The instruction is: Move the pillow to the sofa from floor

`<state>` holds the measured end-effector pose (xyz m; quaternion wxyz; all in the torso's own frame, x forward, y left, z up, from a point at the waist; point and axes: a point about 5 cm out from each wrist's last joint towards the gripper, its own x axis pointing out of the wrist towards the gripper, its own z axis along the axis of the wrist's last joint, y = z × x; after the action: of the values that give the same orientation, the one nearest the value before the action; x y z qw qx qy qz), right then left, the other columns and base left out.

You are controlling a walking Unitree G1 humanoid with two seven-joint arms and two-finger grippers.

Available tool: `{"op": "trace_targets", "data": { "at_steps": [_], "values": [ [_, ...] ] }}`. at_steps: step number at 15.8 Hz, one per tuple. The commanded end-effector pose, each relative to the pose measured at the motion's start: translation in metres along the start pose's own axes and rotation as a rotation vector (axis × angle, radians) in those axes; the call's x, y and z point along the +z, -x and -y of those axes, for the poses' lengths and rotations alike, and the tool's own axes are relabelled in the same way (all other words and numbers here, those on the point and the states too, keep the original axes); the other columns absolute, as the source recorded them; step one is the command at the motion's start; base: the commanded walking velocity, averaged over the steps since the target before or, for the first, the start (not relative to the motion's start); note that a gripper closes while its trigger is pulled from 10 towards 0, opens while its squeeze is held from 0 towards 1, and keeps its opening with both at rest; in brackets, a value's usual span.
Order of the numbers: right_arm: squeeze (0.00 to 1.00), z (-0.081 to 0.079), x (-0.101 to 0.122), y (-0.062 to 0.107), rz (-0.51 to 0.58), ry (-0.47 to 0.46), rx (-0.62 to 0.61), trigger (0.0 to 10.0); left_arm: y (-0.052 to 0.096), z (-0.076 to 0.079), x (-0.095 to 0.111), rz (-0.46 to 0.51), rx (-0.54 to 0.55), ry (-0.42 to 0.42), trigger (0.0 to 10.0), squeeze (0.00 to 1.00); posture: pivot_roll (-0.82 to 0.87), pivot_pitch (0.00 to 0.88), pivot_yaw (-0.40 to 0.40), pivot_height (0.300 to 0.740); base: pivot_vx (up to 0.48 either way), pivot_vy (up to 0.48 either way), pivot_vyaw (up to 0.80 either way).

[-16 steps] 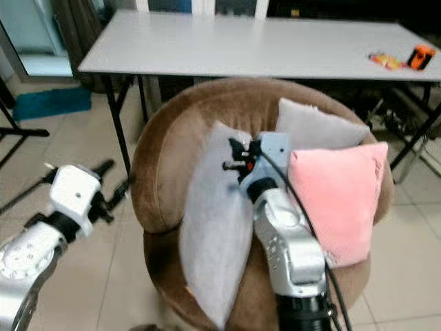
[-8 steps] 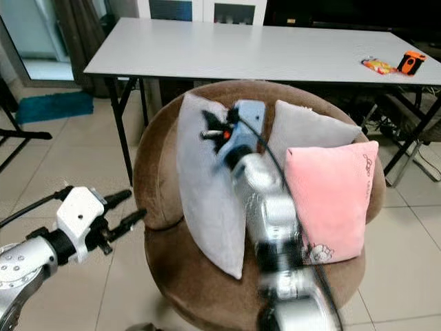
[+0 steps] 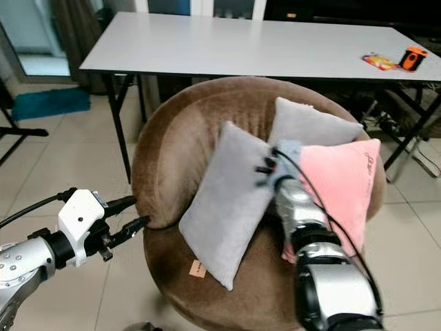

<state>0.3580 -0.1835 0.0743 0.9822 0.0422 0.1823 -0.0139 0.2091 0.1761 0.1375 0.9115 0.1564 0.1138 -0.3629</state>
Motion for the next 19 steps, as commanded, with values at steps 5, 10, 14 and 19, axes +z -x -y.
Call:
{"op": "trace_targets", "data": {
  "at_steps": [5,10,14,19],
  "values": [
    [1.00,0.031,0.016,0.002,0.100,-0.048,-0.034,10.0,-0.004,0.012,-0.006,0.002,-0.154,0.152,10.0,0.00,0.10,0.000,-0.052,0.740,0.000,0.000,0.00],
    [1.00,0.061,0.037,0.017,0.272,0.119,-0.031,10.0,-0.012,0.006,0.002,0.054,-0.135,0.113,10.0,0.00,0.05,0.000,-0.043,0.740,0.000,0.000,0.00],
    [1.00,0.023,0.051,0.060,0.437,0.103,0.086,10.0,-0.021,-0.017,0.016,0.175,0.196,0.088,10.0,0.00,0.01,0.000,-0.033,0.740,0.000,0.000,-0.36],
    [1.00,-0.017,0.026,0.099,0.407,-0.051,0.029,10.0,-0.019,-0.017,0.017,0.186,0.388,0.066,10.0,0.00,0.00,0.000,-0.021,0.740,0.000,-0.058,-0.79]
  ]
}}
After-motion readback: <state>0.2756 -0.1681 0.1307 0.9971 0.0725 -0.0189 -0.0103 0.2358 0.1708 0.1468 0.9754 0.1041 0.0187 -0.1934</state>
